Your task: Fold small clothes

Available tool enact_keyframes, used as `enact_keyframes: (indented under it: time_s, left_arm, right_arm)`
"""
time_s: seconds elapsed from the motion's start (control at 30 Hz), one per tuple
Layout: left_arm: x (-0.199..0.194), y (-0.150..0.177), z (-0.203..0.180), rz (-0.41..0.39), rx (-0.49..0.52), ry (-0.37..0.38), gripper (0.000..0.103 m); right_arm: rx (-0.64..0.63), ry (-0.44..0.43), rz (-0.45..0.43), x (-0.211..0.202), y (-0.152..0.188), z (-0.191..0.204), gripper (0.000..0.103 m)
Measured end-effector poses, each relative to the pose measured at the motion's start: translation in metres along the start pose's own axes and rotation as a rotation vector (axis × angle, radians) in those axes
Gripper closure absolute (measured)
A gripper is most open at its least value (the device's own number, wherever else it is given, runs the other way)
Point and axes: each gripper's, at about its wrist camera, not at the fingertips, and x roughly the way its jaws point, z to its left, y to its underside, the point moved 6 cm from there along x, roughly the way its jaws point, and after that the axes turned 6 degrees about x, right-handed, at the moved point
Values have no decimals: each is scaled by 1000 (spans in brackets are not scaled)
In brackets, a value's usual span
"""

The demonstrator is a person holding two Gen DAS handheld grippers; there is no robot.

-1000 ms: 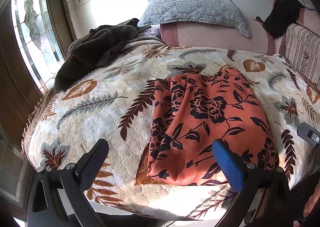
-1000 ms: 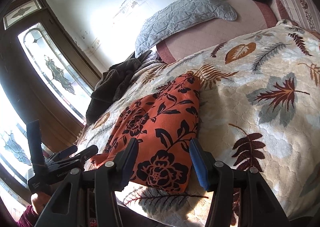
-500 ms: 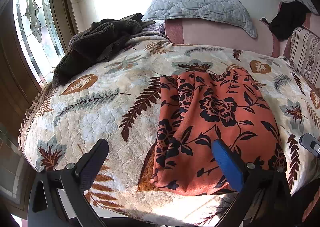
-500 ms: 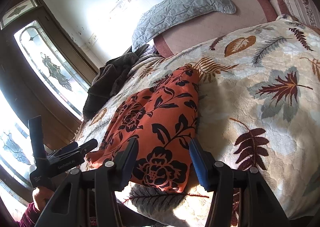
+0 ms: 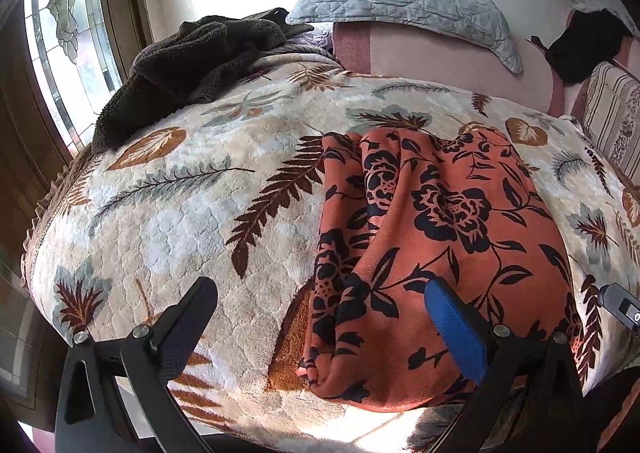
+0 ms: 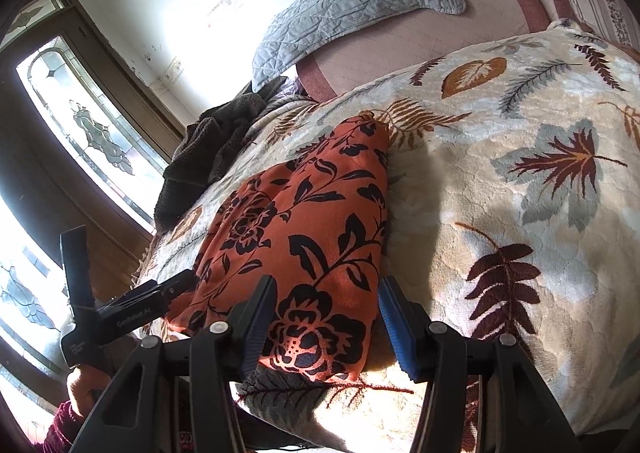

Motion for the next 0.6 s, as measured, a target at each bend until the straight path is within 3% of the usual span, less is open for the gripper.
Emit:
enact_keyframes:
  time_s: [0.6]
  left_arm:
    - [12, 3, 8, 23, -23, 10, 0]
  right_arm:
    - [-15, 24, 21, 9, 5, 2, 46]
